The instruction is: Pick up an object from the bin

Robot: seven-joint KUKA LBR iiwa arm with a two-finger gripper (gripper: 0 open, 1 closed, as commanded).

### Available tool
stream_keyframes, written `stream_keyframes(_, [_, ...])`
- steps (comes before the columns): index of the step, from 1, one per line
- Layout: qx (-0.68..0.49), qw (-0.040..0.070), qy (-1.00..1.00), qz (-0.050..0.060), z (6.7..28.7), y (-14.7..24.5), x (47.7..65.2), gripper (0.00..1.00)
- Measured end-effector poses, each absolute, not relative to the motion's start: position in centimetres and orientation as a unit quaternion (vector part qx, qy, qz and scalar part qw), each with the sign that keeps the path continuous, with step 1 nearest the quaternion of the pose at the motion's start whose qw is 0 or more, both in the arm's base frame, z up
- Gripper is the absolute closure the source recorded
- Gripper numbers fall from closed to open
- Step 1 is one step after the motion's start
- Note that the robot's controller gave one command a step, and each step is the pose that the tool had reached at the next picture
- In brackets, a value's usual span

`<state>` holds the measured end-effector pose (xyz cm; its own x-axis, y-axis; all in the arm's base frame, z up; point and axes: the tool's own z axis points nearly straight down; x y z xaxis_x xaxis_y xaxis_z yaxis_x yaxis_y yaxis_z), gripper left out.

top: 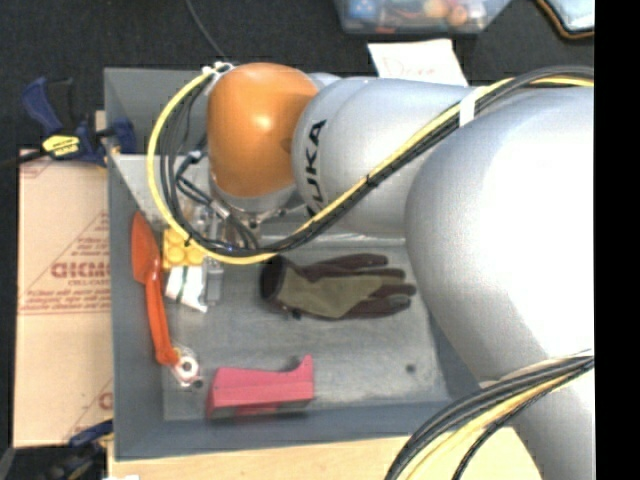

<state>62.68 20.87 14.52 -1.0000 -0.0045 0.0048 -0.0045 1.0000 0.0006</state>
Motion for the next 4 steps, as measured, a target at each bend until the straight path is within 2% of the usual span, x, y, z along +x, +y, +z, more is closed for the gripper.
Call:
stream_keyframes(1, [0.0,-0.001,-1.0,-0.001,15.1,20.8,62.9,0.0])
stream_keyframes(2, [0.366,-0.003,-0.931,0.003,8.0,22.8,65.4,0.0])
stream_keyframes(3, [0.373,-0.003,-0.928,-0.001,10.0,22.4,64.5,0.0])
stream_keyframes(4, [0.571,-0.003,-0.821,0.002,10.1,23.2,62.4,0.0])
